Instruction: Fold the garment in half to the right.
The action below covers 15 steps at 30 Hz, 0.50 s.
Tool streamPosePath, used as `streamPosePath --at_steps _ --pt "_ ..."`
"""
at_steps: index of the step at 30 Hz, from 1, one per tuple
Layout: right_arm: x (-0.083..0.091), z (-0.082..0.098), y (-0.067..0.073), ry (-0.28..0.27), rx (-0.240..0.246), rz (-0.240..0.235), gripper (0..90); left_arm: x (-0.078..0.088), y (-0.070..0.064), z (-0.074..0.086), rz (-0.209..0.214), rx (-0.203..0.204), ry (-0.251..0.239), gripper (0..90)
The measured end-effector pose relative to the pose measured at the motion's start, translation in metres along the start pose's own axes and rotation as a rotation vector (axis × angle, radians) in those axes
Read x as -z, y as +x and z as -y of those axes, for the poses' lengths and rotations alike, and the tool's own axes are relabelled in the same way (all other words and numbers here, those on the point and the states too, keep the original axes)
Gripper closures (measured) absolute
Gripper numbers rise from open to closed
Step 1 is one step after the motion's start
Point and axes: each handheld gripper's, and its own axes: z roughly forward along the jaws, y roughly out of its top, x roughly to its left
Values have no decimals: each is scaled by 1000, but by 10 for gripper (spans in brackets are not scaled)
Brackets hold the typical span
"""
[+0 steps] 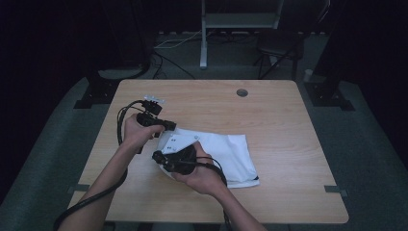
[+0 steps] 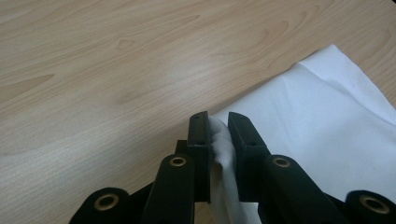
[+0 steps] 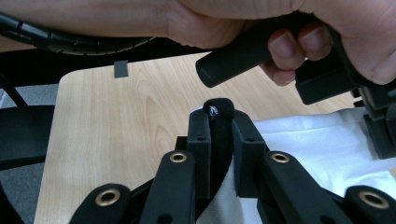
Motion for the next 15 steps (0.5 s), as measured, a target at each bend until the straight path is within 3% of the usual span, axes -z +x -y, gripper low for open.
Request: streamPosePath --at_steps 15 --pt "16 -2 -7 -30 -17 18 801 -1 -8 -14 3 5 -1 799"
